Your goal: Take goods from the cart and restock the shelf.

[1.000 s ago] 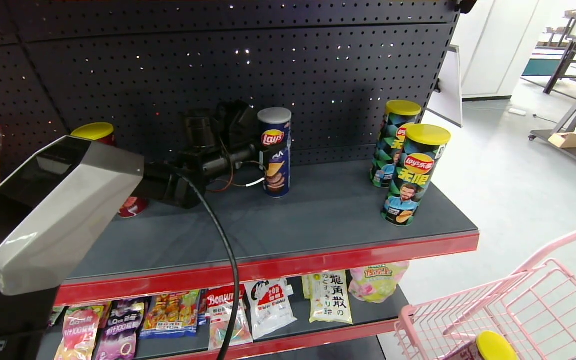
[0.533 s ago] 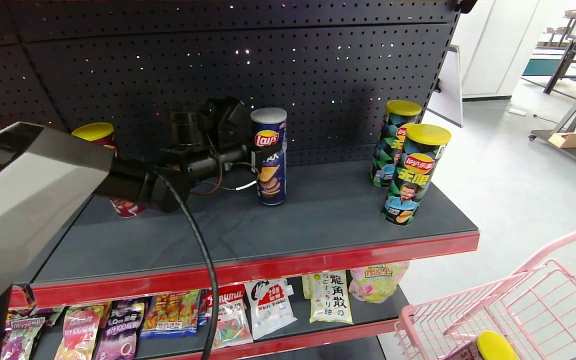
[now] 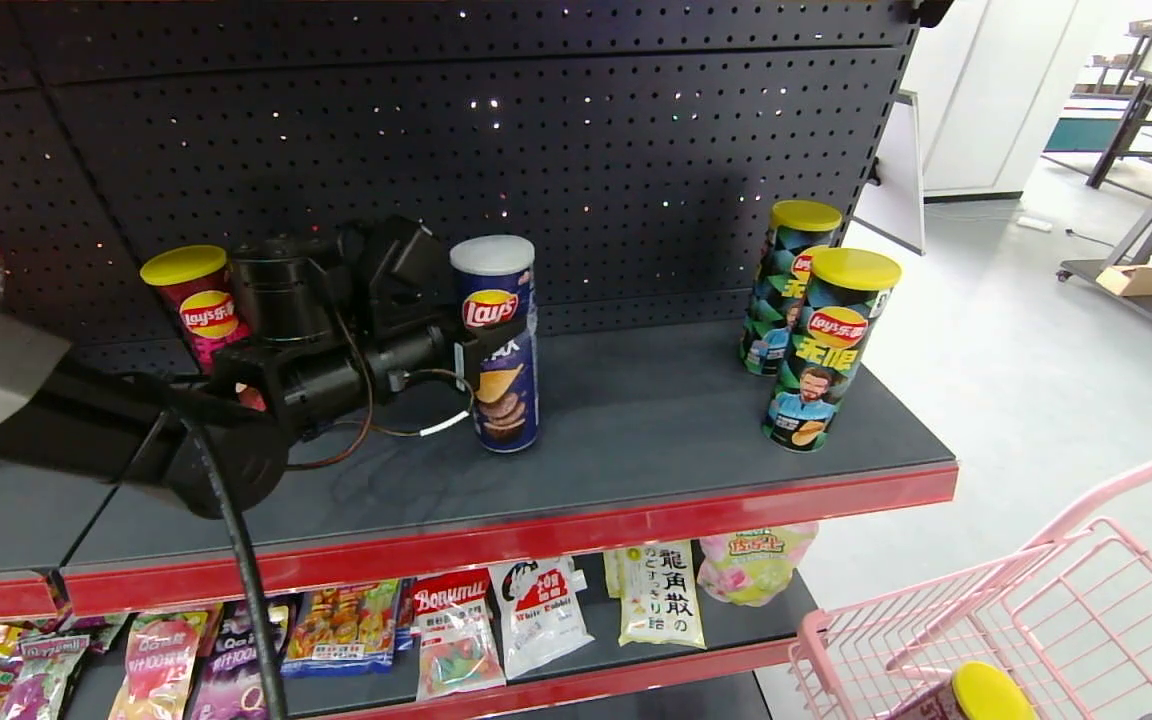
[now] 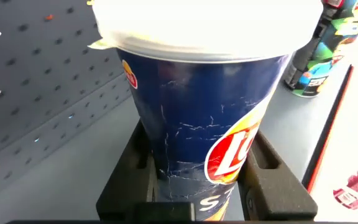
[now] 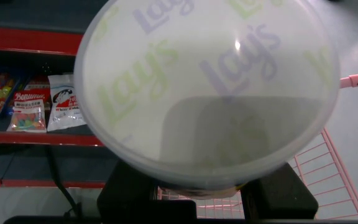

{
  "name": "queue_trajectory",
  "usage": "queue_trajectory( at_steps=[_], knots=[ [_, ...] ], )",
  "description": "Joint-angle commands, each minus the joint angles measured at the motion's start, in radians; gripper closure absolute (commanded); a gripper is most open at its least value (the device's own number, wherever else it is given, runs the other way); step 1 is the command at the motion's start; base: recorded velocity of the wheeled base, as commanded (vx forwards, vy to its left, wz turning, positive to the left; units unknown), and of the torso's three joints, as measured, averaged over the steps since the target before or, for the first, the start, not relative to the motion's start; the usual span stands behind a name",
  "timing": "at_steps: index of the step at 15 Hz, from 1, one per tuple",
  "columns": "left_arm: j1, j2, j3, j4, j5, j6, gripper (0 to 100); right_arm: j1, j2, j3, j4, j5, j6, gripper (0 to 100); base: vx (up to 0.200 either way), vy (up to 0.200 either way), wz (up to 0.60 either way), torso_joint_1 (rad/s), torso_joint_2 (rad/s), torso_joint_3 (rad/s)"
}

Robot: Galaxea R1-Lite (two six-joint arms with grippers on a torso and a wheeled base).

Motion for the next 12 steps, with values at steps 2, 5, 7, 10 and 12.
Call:
queue_trajectory(
  at_steps=[2, 5, 7, 10, 12],
  knots=[
    [-0.016, -0.06, 0.082, -0.016, 0.011, -0.029, 100, 0.001, -0.001, -0.001, -0.001, -0.001, 0.0, 100, 0.0, 0.0, 0.0, 0.0, 0.0, 0.0],
    [-0.047, -0.049, 0.133, -0.092, 0.023, -0.043, 100, 0.001, -0.001, -0.003, -0.001, -0.001, 0.0, 100, 0.0, 0.0, 0.0, 0.0, 0.0, 0.0],
    [-0.068, -0.037, 0.153, -0.122, 0.058, -0.066, 100, 0.001, -0.003, -0.003, -0.001, -0.001, 0.0, 100, 0.0, 0.0, 0.0, 0.0, 0.0, 0.0],
    [-0.083, 0.003, 0.156, -0.187, 0.072, -0.072, 100, 0.001, -0.001, -0.004, -0.001, -0.001, 0.0, 100, 0.0, 0.0, 0.0, 0.0, 0.0, 0.0],
    [-0.11, 0.031, 0.156, -0.221, 0.103, -0.072, 100, 0.001, -0.001, -0.006, -0.001, -0.001, 0.0, 100, 0.0, 0.0, 0.0, 0.0, 0.0, 0.0]
  ],
)
